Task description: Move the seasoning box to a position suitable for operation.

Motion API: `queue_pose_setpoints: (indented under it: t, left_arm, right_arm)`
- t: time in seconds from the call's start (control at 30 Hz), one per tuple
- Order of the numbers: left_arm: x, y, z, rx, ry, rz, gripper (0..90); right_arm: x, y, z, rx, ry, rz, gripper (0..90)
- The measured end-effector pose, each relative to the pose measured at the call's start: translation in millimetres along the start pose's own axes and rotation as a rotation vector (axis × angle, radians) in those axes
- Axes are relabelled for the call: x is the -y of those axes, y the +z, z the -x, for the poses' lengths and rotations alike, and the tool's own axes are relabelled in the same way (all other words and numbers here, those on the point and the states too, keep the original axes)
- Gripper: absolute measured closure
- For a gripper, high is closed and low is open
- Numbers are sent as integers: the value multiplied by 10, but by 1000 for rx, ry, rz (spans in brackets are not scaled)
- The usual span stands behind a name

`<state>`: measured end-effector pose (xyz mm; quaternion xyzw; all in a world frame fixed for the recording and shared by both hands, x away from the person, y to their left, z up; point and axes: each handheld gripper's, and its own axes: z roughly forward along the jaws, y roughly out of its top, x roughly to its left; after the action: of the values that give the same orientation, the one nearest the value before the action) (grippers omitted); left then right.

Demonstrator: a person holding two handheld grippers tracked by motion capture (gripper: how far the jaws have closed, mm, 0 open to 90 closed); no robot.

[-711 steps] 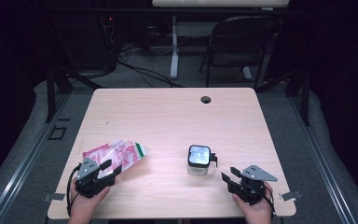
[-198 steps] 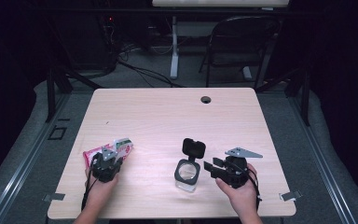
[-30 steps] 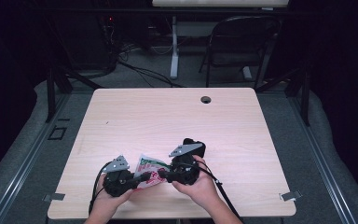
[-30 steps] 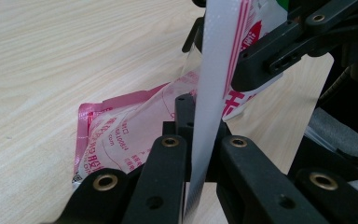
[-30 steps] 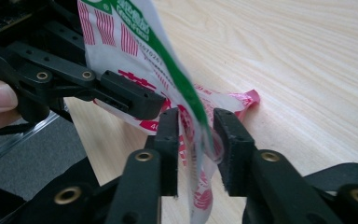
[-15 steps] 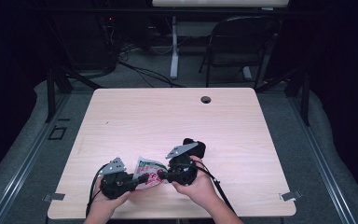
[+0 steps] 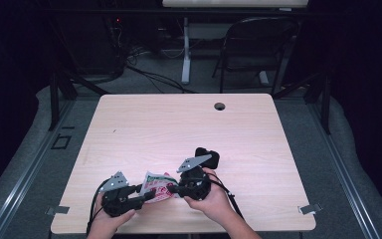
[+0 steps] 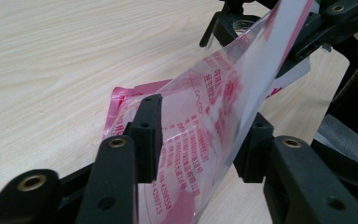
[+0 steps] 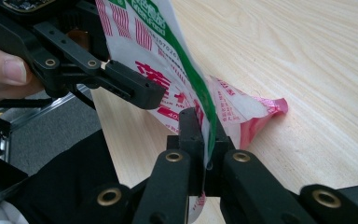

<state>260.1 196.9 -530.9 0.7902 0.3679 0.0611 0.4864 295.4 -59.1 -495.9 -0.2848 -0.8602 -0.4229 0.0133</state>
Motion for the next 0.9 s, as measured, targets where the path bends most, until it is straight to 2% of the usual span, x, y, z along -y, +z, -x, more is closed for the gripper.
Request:
queue_pose_setpoints:
  t: [0.17,0.27,0.5,0.53,0.6,0.77,0.9]
  left_arm:
    - [39,-43,-10,-11,6,6,555]
    - [63,-67,-15,-10,0,8,546]
    - [99,-105,-70,0,-20,-31,477]
    - [106,-103,-78,-1,-15,-31,447]
    - [119,-98,-85,-2,-15,-33,434]
    - [137,-84,-98,-24,15,-48,411]
    - [149,-78,-120,-34,17,-48,382]
  right_arm:
    - [-14,-4,-23,-2,-32,-5,900]
    - [-16,-1,-23,-7,-29,1,900]
    - [-21,-4,-10,-13,-31,9,900]
    - [-21,-3,-2,-20,-30,15,900]
    - [-21,-3,-1,-20,-28,17,900]
    - [-24,-12,16,-25,-30,23,900]
    - [-27,-14,27,-28,-27,29,900]
